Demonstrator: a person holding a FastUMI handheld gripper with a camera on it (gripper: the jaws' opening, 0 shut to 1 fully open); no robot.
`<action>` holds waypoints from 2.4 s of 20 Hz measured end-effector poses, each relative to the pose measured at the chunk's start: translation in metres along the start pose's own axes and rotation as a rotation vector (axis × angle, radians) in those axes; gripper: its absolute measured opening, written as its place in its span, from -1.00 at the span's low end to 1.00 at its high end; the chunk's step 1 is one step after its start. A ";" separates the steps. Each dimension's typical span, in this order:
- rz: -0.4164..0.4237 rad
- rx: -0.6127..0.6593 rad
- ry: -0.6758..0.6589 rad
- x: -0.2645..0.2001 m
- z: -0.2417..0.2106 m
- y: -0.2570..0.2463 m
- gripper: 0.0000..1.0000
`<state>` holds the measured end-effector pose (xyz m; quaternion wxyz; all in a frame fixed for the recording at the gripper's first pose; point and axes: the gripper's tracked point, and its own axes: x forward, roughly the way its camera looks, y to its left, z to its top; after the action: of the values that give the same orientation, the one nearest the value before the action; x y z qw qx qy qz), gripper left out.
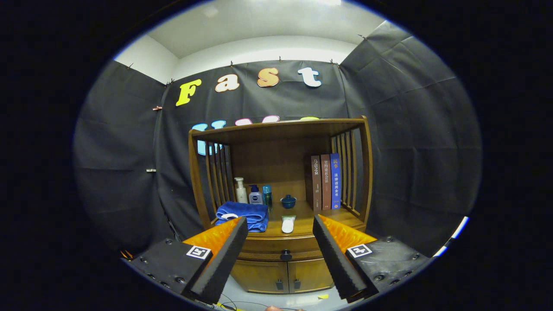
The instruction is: Pull open the drawer, take out the items inside it, and place them on the countertop above the cabinet.
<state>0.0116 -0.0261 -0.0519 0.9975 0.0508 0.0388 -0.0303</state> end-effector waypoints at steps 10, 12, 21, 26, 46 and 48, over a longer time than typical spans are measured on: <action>0.006 -0.005 -0.037 -0.029 0.026 0.005 0.98; 0.008 -0.011 -0.034 -0.028 0.024 0.006 0.98; 0.011 -0.015 -0.015 -0.024 0.015 0.013 0.98; 0.011 -0.021 -0.019 -0.024 0.016 0.014 0.98; 0.007 -0.029 -0.021 -0.024 0.013 0.016 0.98; 0.003 -0.034 -0.019 -0.024 0.012 0.015 0.98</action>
<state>-0.0101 -0.0113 -0.0363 0.9986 0.0337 0.0296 -0.0287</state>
